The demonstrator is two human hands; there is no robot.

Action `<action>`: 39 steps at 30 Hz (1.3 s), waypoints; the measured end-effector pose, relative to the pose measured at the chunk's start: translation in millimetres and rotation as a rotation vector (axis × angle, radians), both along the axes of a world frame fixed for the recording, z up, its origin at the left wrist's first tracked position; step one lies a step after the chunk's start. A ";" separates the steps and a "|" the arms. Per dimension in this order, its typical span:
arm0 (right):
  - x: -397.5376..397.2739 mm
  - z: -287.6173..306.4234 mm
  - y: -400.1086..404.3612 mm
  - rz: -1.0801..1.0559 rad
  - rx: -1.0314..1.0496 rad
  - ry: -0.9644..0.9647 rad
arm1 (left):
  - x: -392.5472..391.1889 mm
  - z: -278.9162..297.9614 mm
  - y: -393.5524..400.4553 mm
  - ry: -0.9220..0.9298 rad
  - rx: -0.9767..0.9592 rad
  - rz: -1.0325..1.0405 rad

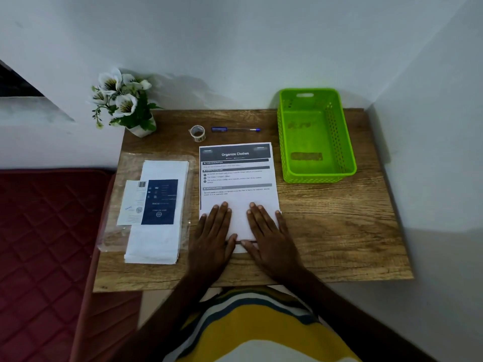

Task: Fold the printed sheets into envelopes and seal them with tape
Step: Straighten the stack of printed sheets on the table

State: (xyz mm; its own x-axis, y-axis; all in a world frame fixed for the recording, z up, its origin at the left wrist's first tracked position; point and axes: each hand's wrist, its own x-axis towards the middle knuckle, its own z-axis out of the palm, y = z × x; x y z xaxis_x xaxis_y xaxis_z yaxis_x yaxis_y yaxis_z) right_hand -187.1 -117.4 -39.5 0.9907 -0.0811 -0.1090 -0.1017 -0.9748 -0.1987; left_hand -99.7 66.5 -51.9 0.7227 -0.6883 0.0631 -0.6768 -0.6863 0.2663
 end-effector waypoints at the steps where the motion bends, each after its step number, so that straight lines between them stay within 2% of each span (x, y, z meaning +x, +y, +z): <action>1: -3.4 -1.4 -4.9 -0.031 0.003 0.002 | -0.3 -0.1 0.2 0.009 0.001 0.002; 6: -18.6 -3.2 -24.7 -0.137 0.006 0.011 | 0.0 0.6 0.9 0.047 -0.002 0.018; 19: -19.8 1.3 -24.0 -0.143 0.013 0.016 | 0.1 8.7 -1.3 0.101 0.037 0.013; 24: -17.3 7.6 -22.0 -0.161 0.033 0.025 | 6.8 25.1 -3.5 0.171 -0.005 0.025; 28: -8.9 17.4 -22.5 -0.078 0.023 0.005 | 28.3 37.7 -8.5 0.203 0.065 0.004; 34: 6.9 25.6 -27.4 -0.020 0.010 0.063 | 53.1 48.1 -17.6 0.249 0.044 0.005; 36: 11.6 29.3 -28.9 -0.011 -0.004 0.029 | 61.2 50.7 -21.3 0.250 0.059 -0.005; 39: 24.0 37.1 -29.4 -0.011 0.008 -0.057 | 71.9 56.7 -29.8 0.318 -0.044 0.030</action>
